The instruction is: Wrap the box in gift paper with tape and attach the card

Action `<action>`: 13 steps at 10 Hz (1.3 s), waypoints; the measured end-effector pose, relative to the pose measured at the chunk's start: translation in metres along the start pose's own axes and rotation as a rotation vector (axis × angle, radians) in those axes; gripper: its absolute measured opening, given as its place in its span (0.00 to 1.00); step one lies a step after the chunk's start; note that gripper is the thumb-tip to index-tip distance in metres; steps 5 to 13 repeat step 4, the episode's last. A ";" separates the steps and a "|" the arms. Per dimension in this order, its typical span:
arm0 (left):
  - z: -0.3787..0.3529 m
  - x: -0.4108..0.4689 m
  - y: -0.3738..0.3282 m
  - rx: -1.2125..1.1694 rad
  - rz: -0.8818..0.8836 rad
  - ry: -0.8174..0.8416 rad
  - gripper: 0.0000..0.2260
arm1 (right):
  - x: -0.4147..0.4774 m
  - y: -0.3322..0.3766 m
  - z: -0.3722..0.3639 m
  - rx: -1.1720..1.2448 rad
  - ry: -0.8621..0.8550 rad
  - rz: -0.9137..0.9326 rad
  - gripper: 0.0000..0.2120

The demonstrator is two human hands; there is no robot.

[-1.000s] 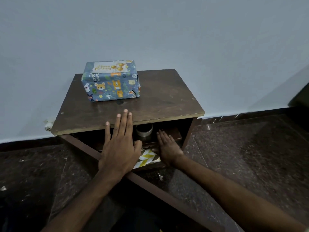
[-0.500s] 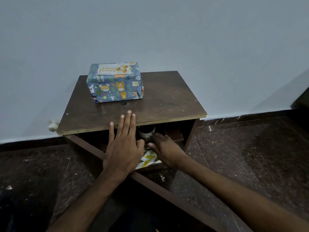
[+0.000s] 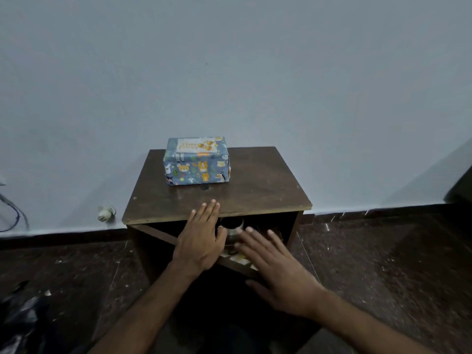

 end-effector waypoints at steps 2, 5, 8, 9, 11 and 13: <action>0.009 0.001 -0.004 -0.025 0.014 0.049 0.34 | 0.026 -0.057 -0.013 -0.137 0.049 -0.170 0.40; 0.018 0.000 -0.006 0.014 -0.017 0.079 0.27 | 0.047 -0.104 -0.025 -0.390 -0.034 -0.263 0.36; 0.018 0.000 -0.006 0.014 -0.017 0.079 0.27 | 0.047 -0.104 -0.025 -0.390 -0.034 -0.263 0.36; 0.018 0.000 -0.006 0.014 -0.017 0.079 0.27 | 0.047 -0.104 -0.025 -0.390 -0.034 -0.263 0.36; 0.018 0.000 -0.006 0.014 -0.017 0.079 0.27 | 0.047 -0.104 -0.025 -0.390 -0.034 -0.263 0.36; 0.018 0.000 -0.006 0.014 -0.017 0.079 0.27 | 0.047 -0.104 -0.025 -0.390 -0.034 -0.263 0.36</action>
Point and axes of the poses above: each hand's wrist, its own x-axis towards the middle knuckle, its own z-axis out of the back of the hand, y = z × x, the point moved 7 cm from there along x, towards the middle knuckle, and after that the axes turned 8 degrees about -y, right-handed, at the moved point
